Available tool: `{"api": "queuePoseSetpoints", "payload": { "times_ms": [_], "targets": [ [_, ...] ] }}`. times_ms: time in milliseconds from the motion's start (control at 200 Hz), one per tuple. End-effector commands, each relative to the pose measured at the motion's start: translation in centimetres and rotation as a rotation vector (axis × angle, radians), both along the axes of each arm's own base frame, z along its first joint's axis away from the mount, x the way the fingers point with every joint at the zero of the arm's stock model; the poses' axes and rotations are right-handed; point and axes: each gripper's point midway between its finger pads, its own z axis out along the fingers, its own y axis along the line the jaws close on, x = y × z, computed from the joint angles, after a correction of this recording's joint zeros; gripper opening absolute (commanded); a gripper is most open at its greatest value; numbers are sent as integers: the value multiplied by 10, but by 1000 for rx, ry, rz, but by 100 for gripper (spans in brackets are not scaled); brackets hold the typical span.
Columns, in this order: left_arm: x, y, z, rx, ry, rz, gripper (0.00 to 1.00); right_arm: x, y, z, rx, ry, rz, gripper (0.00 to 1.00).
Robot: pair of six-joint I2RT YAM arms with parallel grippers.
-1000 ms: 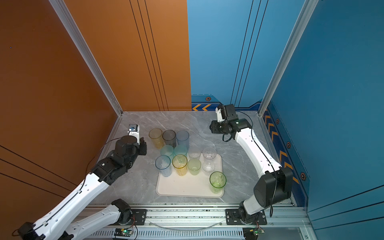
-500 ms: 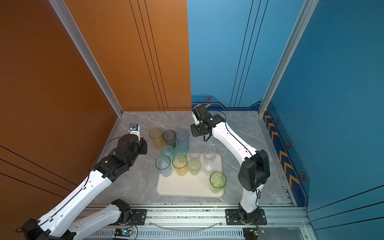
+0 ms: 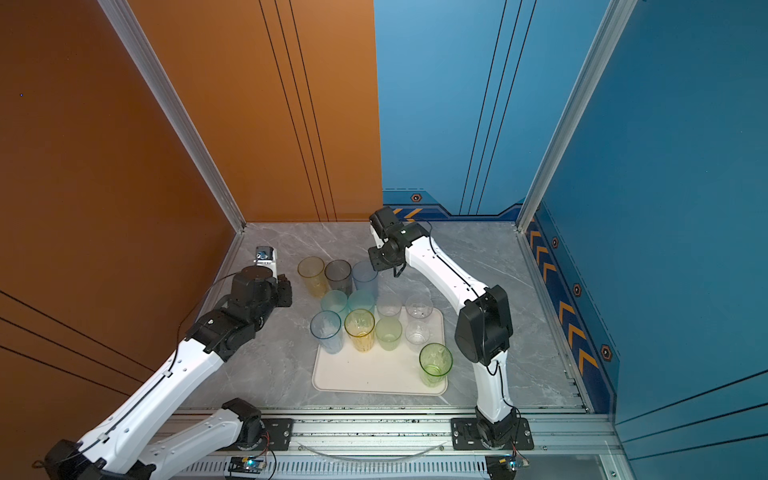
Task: Place the glasses into the tray
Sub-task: 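Lower the right gripper onto the blue glass rim and grip it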
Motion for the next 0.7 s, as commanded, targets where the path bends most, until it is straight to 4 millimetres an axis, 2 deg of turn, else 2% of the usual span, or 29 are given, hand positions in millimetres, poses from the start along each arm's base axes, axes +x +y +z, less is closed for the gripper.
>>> {"api": "queuePoseSetpoints", "payload": {
  "times_ms": [0, 210, 285, 295, 315, 696],
  "targets": [
    [2, -1, -7, -10, 13, -11, 21, -5, 1, -3, -23, 27, 22, 29],
    [3, -1, -10, -16, 20, -12, 21, -5, 8, -10, -23, 49, 35, 28],
    [3, 0, -10, -18, 20, -12, 21, -4, 9, -6, -18, 43, 35, 28],
    [3, 0, -11, -18, 21, -12, 21, -3, 9, -16, -30, 59, 35, 28],
    [3, 0, -11, -19, 21, -11, 21, -2, 11, -20, -34, 67, 36, 28],
    [1, 4, -14, -25, 25, -6, 21, 3, 15, -36, -51, 101, 35, 28]
  ]
}}
